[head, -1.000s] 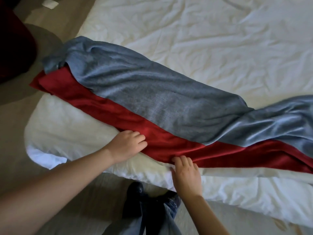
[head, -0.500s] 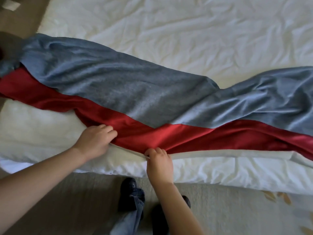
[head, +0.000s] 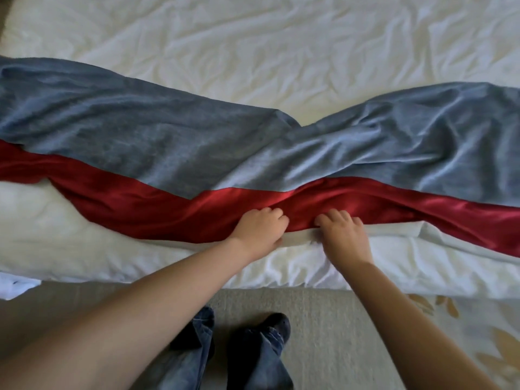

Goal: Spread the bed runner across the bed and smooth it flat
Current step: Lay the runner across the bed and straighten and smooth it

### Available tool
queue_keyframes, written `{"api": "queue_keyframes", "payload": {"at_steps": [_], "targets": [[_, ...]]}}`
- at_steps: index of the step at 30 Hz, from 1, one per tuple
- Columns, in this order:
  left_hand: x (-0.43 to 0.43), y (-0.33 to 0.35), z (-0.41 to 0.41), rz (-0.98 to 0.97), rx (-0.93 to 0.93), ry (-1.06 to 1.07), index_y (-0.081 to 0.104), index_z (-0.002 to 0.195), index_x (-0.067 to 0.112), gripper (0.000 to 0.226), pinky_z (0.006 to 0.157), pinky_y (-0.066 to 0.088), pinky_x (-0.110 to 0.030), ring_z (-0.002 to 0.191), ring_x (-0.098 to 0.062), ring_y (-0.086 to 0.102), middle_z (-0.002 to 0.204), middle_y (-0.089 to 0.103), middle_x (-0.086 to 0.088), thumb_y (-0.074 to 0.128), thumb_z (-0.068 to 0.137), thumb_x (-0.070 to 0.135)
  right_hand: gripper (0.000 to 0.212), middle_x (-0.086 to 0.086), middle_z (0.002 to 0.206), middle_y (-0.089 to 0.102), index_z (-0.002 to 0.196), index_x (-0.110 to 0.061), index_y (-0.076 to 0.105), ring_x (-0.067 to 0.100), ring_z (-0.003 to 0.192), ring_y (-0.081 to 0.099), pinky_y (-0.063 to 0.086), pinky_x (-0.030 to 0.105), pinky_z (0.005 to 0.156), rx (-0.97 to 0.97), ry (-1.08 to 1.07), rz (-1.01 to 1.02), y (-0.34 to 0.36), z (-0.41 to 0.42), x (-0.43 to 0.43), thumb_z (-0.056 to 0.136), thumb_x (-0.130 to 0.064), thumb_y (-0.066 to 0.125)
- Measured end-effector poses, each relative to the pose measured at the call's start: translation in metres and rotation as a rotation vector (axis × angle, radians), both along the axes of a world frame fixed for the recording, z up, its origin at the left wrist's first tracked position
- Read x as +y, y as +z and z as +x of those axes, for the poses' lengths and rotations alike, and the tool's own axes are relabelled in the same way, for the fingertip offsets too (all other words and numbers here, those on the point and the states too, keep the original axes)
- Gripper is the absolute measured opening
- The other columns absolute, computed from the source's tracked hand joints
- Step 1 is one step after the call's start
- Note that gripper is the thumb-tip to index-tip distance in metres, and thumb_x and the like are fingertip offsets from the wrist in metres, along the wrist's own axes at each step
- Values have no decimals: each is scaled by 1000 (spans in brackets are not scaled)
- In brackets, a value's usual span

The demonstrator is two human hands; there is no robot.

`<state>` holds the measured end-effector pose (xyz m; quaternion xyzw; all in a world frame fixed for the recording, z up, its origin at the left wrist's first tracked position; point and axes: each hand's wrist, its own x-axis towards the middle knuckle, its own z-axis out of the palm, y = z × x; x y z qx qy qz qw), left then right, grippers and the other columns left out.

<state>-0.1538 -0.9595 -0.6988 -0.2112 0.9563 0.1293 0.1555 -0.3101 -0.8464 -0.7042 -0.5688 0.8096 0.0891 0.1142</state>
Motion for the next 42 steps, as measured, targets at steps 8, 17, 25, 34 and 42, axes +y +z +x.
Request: {"api": "queue_keyframes", "payload": {"at_steps": [8, 17, 25, 34, 42], "targets": [[24, -7, -40, -39, -96, 51, 55, 95, 13, 17, 60, 34, -34, 92, -27, 61, 99, 60, -4, 50, 83, 2, 30, 0, 96, 60, 99, -19, 56, 25, 93, 54, 41, 34, 71, -202, 24, -17, -14, -30, 15, 72, -7, 54], [45, -10, -32, 29, -111, 17, 59, 95, 17, 18, 66, 49, -37, 87, -23, 62, 93, 62, 1, 53, 78, 14, 30, 5, 57, 59, 65, -12, 55, 27, 50, 57, 34, 25, 45, -289, 72, -135, -11, -18, 52, 43, 1, 71], [24, 12, -53, -16, 84, -65, 66, 71, 20, 7, 51, 44, -26, 68, -20, 63, 70, 62, 4, 63, 78, 19, 31, -3, 102, 64, 97, -19, 61, 16, 87, 62, 54, 31, 75, -502, 13, 198, -27, -34, 139, 83, 4, 45], [-99, 41, -104, -170, 426, 58, 68, 97, 11, 21, 62, 53, -38, 87, -27, 63, 96, 67, -5, 55, 82, 6, 18, 3, 95, 61, 95, -20, 65, 27, 90, 60, 47, 33, 62, -279, 59, -113, 35, -111, -2, 82, -16, 52], [-181, 1, -132, -60, 148, 44, 58, 118, 21, 34, 74, 45, -38, 97, -29, 58, 110, 61, -6, 46, 87, 14, 28, 7, 104, 57, 108, -16, 60, 28, 98, 53, 38, 35, 70, -118, 154, -248, 31, -111, -189, 82, -4, 55]]}}
